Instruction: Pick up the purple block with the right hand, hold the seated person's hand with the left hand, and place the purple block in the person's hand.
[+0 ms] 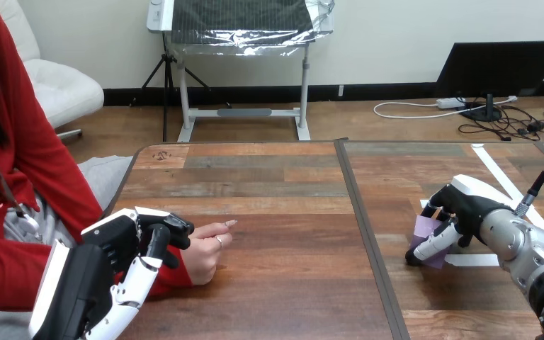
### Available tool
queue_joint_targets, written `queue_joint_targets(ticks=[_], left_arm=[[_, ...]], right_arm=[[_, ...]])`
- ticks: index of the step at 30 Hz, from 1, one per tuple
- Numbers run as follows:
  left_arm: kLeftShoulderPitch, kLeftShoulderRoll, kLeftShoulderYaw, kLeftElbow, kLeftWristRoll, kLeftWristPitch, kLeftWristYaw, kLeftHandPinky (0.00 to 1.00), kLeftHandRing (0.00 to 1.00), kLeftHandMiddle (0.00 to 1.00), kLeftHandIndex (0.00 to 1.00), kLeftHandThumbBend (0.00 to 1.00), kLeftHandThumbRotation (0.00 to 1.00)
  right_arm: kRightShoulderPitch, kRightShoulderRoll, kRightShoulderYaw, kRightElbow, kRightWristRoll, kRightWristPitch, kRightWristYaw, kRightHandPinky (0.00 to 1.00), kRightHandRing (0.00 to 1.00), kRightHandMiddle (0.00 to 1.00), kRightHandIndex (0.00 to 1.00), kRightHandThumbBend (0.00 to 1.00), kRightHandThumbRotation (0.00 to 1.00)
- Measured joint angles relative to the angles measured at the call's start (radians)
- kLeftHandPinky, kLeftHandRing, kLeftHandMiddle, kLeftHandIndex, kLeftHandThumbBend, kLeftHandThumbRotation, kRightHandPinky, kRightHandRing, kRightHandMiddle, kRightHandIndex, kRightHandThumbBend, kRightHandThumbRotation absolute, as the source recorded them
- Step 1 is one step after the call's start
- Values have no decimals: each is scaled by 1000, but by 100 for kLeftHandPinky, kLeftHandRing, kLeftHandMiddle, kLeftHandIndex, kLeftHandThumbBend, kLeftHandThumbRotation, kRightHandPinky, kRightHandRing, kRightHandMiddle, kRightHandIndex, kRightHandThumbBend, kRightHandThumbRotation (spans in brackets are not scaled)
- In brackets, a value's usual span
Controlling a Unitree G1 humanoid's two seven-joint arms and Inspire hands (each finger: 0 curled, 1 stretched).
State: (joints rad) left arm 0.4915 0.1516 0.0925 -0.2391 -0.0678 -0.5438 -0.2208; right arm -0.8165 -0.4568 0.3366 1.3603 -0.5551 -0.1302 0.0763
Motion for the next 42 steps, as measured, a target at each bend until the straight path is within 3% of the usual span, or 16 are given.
queue_joint_targets(ticks=[12, 18, 25, 35, 42], left_arm=[[-1, -1, 1, 2, 63, -6, 16, 49, 59, 61, 55, 34, 55], [-1, -1, 7, 2, 179, -17, 68, 53, 62, 63, 60, 52, 39], [-2, -1, 21, 0, 358, -6, 148, 57, 67, 70, 67, 73, 32], [-3, 10, 44, -23, 585, 73, 209, 62, 72, 76, 75, 90, 32], [-20, 46, 48, -37, 712, 95, 241, 63, 72, 76, 76, 96, 32]], right_arm=[[1, 0, -1, 0, 7, -1, -8, 44, 49, 54, 56, 77, 0], [4, 0, -10, 0, 17, -22, -13, 44, 49, 54, 55, 78, 0], [11, 0, -24, 0, 34, -62, -17, 45, 49, 53, 53, 79, 0], [17, -1, -27, 0, 47, -134, -29, 43, 47, 52, 51, 81, 0], [17, -3, -30, 0, 49, -174, -35, 43, 47, 51, 50, 81, 0]])
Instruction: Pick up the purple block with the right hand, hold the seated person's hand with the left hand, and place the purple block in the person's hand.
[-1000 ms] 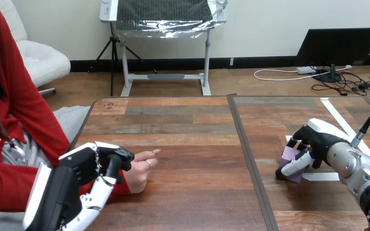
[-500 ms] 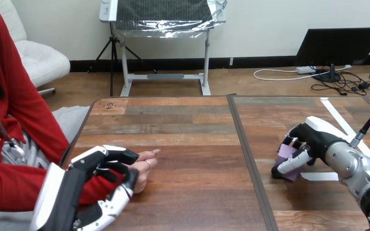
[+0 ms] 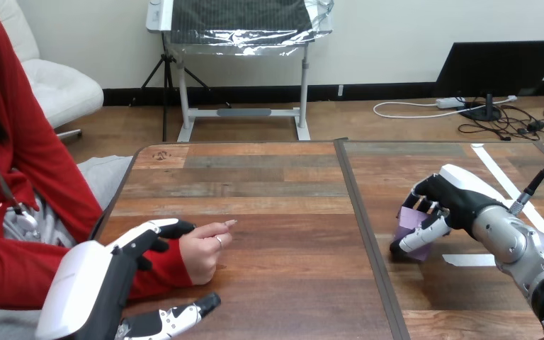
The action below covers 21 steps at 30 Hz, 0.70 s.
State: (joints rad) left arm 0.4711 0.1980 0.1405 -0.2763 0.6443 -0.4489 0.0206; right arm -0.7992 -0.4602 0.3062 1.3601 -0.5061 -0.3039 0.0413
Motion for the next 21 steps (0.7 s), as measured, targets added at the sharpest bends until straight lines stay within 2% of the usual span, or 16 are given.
queue_joint_targets(ticks=[11, 21], left_arm=[[-81, 77, 2, -4, 113, 22, 39, 63, 72, 76, 74, 100, 32], [-173, 148, -1, 2, 151, 45, 55, 62, 71, 76, 73, 100, 31]], right_arm=[[0, 1, -22, -2, 38, -20, 0, 44, 47, 51, 51, 78, 0], [0, -3, -39, -3, 49, -32, 0, 44, 46, 49, 50, 78, 0]])
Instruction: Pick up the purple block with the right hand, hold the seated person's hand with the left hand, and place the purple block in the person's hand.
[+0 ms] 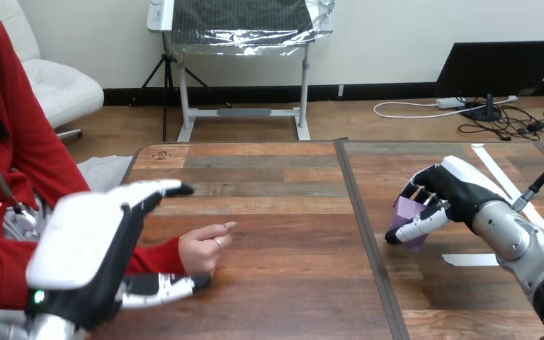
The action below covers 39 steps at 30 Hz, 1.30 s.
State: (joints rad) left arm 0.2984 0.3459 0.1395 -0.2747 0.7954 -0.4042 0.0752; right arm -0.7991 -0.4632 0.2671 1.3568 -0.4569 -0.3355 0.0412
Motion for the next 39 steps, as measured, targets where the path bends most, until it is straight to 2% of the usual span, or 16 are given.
queue_joint_targets(ticks=[11, 18, 19, 22, 29, 39], left_arm=[[-74, 52, -18, 30, 6, 51, -20, 64, 73, 76, 73, 100, 35], [-105, 82, -47, 79, 26, 80, -36, 65, 73, 76, 73, 100, 32], [-113, 92, -78, 123, 40, 105, -55, 65, 72, 75, 73, 100, 32], [-116, 95, -85, 127, 40, 107, -58, 66, 72, 74, 72, 100, 33], [-157, 133, -115, 166, 36, 130, -127, 68, 72, 74, 72, 100, 34], [-211, 179, -141, 229, 28, 149, -191, 69, 73, 75, 74, 100, 34]], right_arm=[[0, -6, -4, -9, 11, -27, -1, 41, 43, 47, 50, 78, 0], [0, -10, -4, -20, 11, -28, -1, 41, 43, 47, 50, 77, 0], [0, -12, -4, -29, 11, -28, -1, 43, 45, 49, 50, 78, 0], [0, -13, -4, -29, 11, -29, -1, 43, 45, 48, 50, 79, 0], [0, -16, -6, -33, 14, -43, -2, 41, 44, 48, 50, 80, 0], [0, -18, -12, -36, 26, -49, -14, 39, 42, 47, 49, 81, 0]])
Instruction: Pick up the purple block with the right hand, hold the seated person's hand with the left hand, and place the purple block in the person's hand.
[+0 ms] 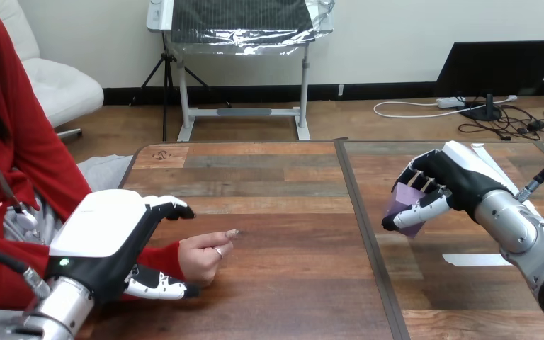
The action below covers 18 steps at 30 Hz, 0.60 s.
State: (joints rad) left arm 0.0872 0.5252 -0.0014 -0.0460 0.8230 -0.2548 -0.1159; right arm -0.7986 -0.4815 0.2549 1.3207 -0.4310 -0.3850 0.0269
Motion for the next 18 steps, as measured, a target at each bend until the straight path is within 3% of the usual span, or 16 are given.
queue_joint_targets(ticks=[10, 18], left_arm=[[-55, 54, -44, 41, -28, 24, -136, 72, 76, 78, 76, 100, 34], [-101, 77, -83, 110, -30, 19, -155, 71, 76, 77, 76, 100, 32]], right_arm=[[0, -3, -7, 0, 1, -6, -15, 39, 42, 46, 49, 82, 0], [0, -7, -22, 0, 3, -14, -15, 40, 42, 46, 49, 83, 0]])
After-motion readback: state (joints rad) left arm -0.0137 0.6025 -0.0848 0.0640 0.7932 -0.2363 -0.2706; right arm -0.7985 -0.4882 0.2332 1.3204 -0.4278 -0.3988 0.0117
